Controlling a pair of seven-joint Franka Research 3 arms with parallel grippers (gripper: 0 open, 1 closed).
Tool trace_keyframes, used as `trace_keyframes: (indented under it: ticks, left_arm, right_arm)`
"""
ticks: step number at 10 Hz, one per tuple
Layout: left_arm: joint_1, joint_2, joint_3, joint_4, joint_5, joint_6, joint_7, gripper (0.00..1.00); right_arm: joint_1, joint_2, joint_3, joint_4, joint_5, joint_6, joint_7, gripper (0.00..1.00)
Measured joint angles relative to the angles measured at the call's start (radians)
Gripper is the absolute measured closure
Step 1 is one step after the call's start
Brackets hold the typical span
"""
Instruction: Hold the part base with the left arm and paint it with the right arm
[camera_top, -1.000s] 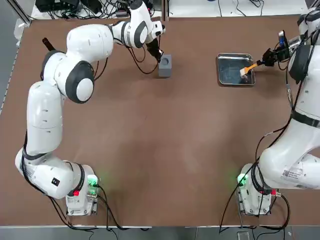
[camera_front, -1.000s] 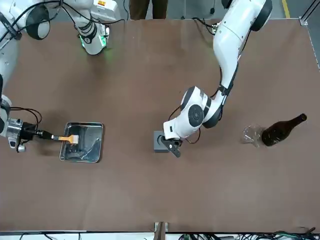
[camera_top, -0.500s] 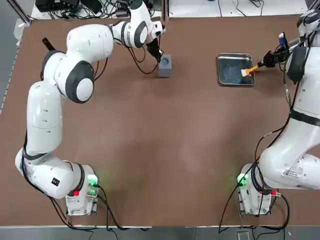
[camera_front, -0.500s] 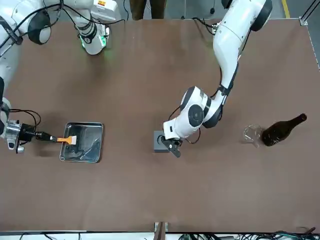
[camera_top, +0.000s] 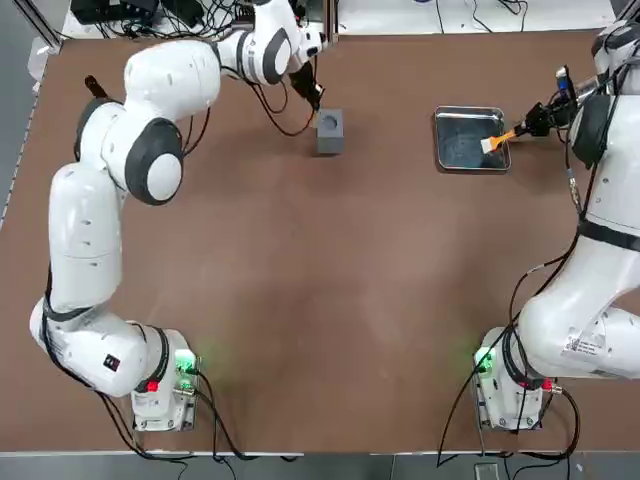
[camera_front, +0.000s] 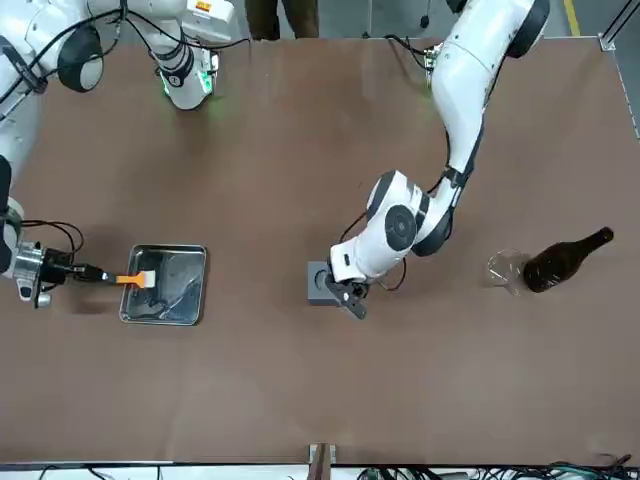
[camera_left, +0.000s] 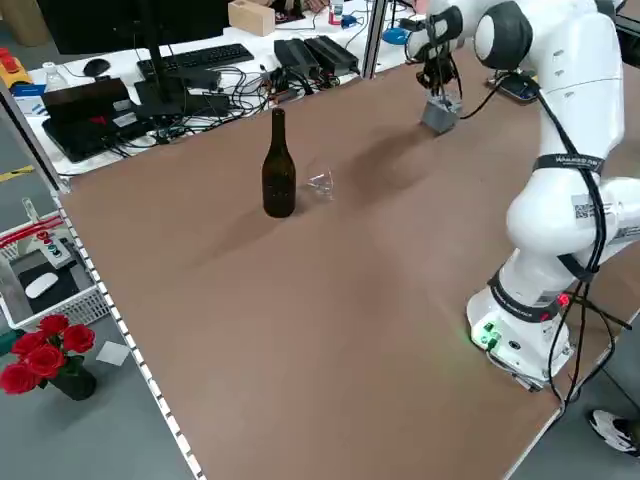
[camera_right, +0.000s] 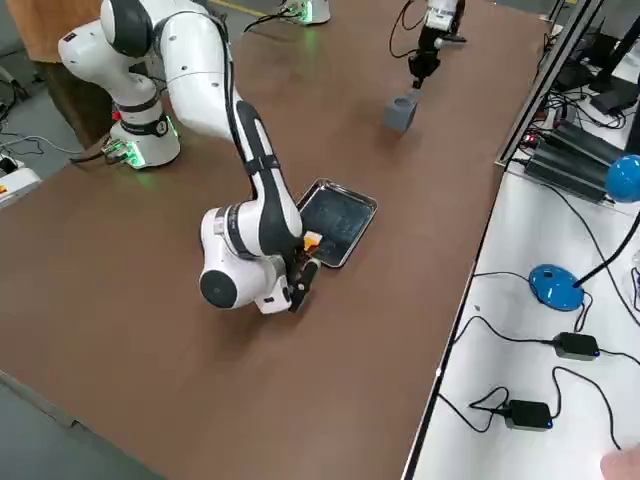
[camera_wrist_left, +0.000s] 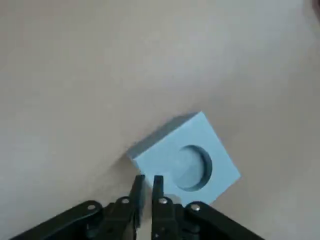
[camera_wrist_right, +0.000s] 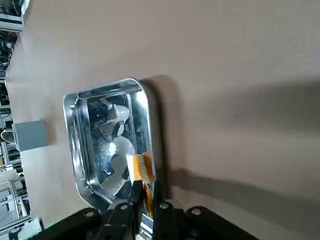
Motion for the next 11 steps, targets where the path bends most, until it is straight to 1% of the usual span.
trace_keyframes:
  ticks: [1,2,3,4,6,7,9,10,11]
  left_arm:
    - [0.023,-0.04,0.0,0.002,0.0,-0.066,0.0,0.7]
    - [0.049,-0.087,0.003,0.003,0.0,-0.153,0.0,0.53]
    - [0.083,-0.133,0.004,0.002,0.0,-0.254,0.002,0.4]
    - [0.129,-0.175,0.004,-0.003,0.0,-0.332,0.016,0.24]
    - [0.222,-0.256,0.005,-0.028,0.0,-0.422,0.043,0.0]
    - [0.269,-0.299,0.005,-0.045,0.017,-0.459,0.052,0.0]
    - [0.35,-0.401,0.006,-0.091,0.092,-0.511,0.063,0.0]
    - [0.387,-0.458,0.008,-0.116,0.111,-0.548,0.024,0.0]
    - [0.429,-0.514,0.009,-0.132,0.121,-0.617,-0.029,0.0]
  right_arm:
    - [0.0,0.004,0.0,0.0,0.0,0.007,0.0,0.85]
    - [0.0,0.008,0.0,0.001,0.0,0.009,0.0,0.83]
    - [0.001,0.011,0.0,0.004,0.0,0.01,0.0,0.8]
    - [0.001,0.011,0.0,0.009,0.0,0.011,0.0,0.76]
    - [0.004,0.011,0.0,0.018,0.0,0.013,-0.003,0.47]
    - [0.004,0.012,0.0,0.021,-0.001,0.014,-0.005,0.3]
    - [0.006,0.011,-0.015,0.032,-0.012,0.016,-0.009,0.01]
    - [0.006,0.005,-0.029,0.053,-0.056,0.015,-0.011,0.0]
    - [0.007,-0.015,-0.036,0.078,-0.118,0.014,-0.007,0.0]
